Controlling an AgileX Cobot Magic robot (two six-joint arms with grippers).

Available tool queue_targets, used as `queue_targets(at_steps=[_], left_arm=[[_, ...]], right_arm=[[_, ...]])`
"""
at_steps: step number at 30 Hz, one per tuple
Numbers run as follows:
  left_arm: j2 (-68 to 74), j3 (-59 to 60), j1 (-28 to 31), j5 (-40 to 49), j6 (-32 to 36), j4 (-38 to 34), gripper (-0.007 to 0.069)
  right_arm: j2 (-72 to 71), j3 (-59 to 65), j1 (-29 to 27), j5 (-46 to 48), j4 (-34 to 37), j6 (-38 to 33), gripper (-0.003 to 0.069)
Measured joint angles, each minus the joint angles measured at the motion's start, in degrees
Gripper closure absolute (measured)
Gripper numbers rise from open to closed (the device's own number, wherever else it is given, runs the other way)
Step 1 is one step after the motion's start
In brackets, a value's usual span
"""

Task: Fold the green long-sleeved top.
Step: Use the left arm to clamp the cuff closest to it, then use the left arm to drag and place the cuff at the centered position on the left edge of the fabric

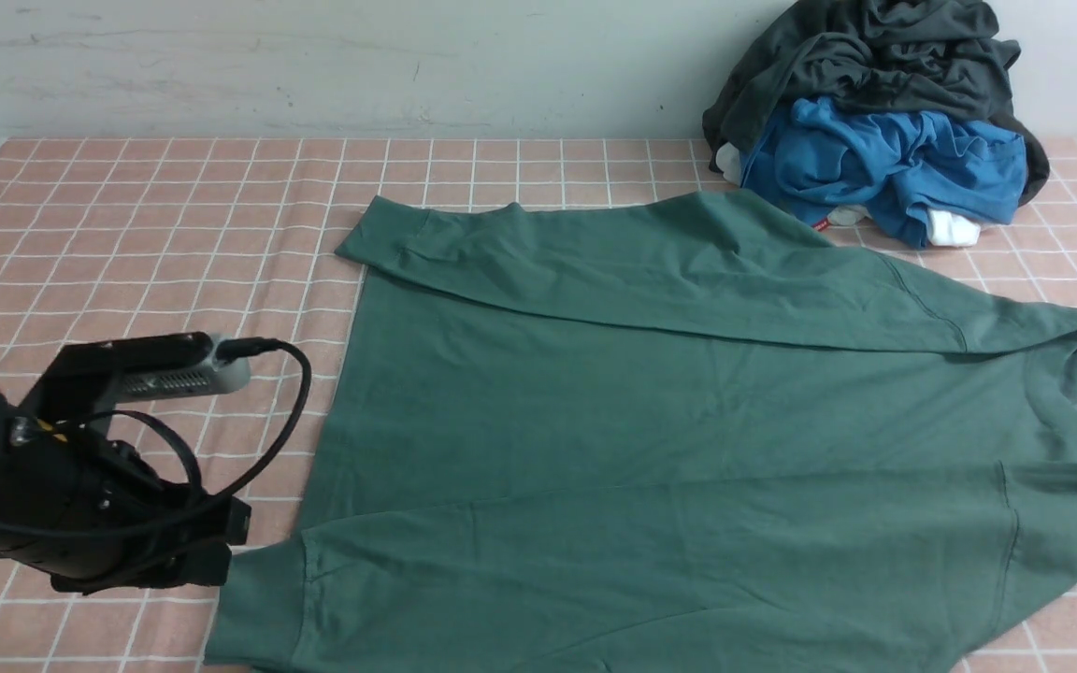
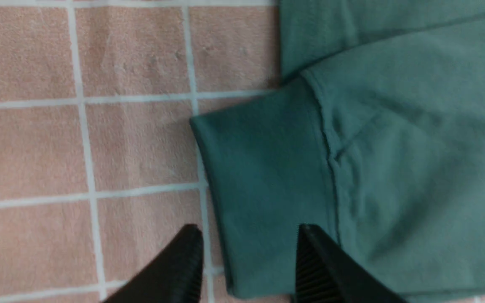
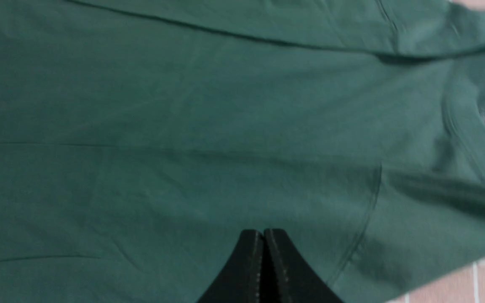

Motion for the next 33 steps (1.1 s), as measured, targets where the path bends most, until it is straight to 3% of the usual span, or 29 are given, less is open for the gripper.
queue_targets(at_steps=[2,6,10,13,17,26,33], left_arm=[[3.4,-0.1,0.0,-2.7,0.0,-0.6,0.0284],[7.6,-0.2,0.0,-5.0,0.0,-2.2,0.0295],[11.3,-0.3,0.0,-6.5,1.6,-4.1,0.0414],[11.5,-0.4,0.0,-7.7,4.0,-6.6,0.0559],[9.4,-1.4,0.0,-6.8,7.9,-9.8,0.0617],[2.1,-17.5,0.0,-3.4,12.4,-12.3,0.0619],[8.4,-27.0,0.0,-4.7,12.7,-11.7,0.0619]], right_arm=[[0.0,0.0,1.9,-1.0,0.7,-4.5,0.0669],[0.0,0.0,4.2,-1.8,1.1,-9.1,0.0669],[0.0,0.0,5.5,-4.1,1.3,-11.3,0.0669],[0.0,0.0,5.6,-6.2,1.3,-11.5,0.0669],[0.0,0.0,5.6,-7.2,1.3,-11.5,0.0669],[1.4,0.1,5.6,-8.0,1.3,-11.5,0.0669],[4.2,0.1,5.6,-8.2,2.0,-11.5,0.0669]])
